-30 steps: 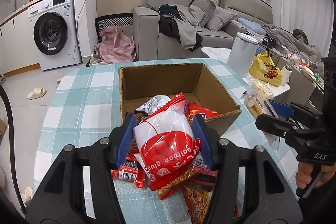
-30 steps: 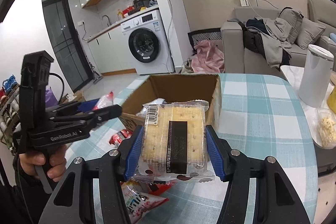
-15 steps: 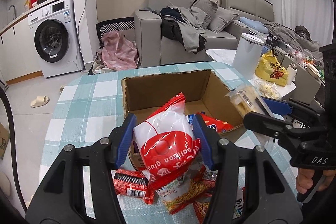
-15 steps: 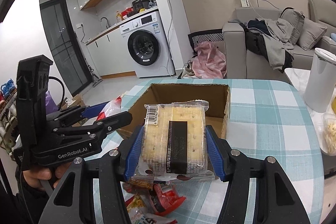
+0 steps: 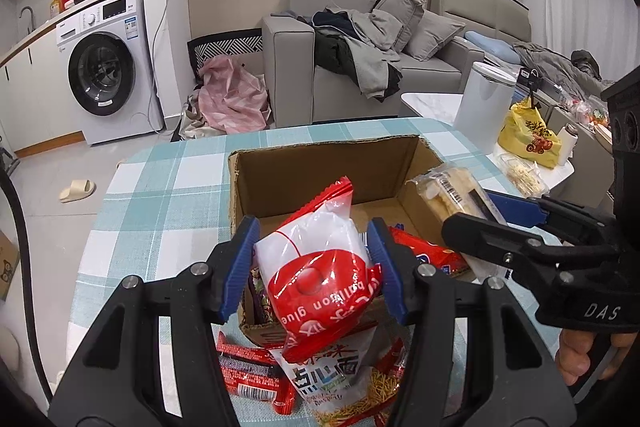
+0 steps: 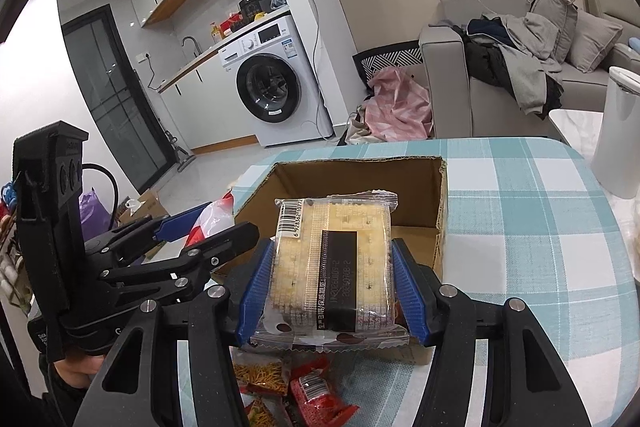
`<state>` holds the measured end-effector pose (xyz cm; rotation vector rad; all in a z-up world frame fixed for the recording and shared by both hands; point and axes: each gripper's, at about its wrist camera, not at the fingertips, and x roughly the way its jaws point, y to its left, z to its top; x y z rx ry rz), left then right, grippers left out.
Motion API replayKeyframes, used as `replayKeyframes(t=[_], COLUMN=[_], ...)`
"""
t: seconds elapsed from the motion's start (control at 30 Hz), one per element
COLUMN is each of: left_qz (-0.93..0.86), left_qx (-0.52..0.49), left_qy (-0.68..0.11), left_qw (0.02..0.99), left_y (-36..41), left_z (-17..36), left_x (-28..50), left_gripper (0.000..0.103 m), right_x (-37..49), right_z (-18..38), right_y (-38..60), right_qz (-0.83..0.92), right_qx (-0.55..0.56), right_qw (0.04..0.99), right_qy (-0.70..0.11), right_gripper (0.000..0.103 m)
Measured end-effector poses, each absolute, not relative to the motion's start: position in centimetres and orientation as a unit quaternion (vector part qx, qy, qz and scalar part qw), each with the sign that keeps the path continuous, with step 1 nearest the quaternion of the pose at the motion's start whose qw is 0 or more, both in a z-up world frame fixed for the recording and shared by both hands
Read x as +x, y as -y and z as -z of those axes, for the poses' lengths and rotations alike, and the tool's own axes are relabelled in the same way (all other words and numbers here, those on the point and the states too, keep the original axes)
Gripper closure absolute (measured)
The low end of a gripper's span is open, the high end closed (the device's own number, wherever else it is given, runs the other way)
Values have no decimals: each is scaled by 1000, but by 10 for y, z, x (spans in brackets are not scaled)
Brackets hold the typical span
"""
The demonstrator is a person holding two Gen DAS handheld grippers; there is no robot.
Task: Organize snacks
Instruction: 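Carry the cracker pack and balloon bag up over the cardboard box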
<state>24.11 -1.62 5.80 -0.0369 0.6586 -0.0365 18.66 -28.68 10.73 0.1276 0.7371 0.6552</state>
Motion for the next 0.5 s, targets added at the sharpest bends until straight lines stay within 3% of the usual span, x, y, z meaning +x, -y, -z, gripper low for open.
replayKeyframes(t=[0.5], left_qz=[21], left_qx=[-21], left_qy=[-346], left_qw=[938], left_y=[15], left_z=[-32], left_x=[267], left_gripper=[50], right_x=[207], right_z=[-89], right_y=[288], right_qz=[-296], right_qx=[69], right_qw=[874], right_qy=[-378], right_gripper=[45])
